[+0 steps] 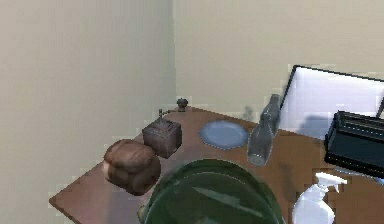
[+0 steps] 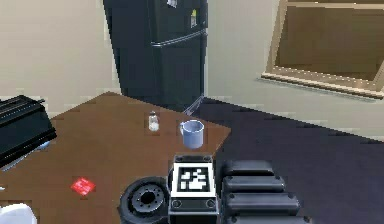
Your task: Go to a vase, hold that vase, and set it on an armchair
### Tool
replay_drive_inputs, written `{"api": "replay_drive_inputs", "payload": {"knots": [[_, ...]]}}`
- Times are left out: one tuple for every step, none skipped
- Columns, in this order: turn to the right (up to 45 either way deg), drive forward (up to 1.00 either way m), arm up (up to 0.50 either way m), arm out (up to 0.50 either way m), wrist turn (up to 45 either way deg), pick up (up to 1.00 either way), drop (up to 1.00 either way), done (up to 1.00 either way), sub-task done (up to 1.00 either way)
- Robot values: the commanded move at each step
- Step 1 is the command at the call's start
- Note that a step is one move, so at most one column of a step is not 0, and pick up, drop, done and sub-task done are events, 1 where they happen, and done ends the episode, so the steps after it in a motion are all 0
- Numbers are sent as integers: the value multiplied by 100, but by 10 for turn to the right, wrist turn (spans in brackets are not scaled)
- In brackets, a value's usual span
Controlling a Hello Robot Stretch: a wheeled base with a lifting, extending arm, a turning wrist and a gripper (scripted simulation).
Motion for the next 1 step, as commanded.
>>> {"api": "replay_drive_inputs", "payload": {"knots": [[-450, 0, 0, 0, 0, 0, 0, 0, 0]]}}
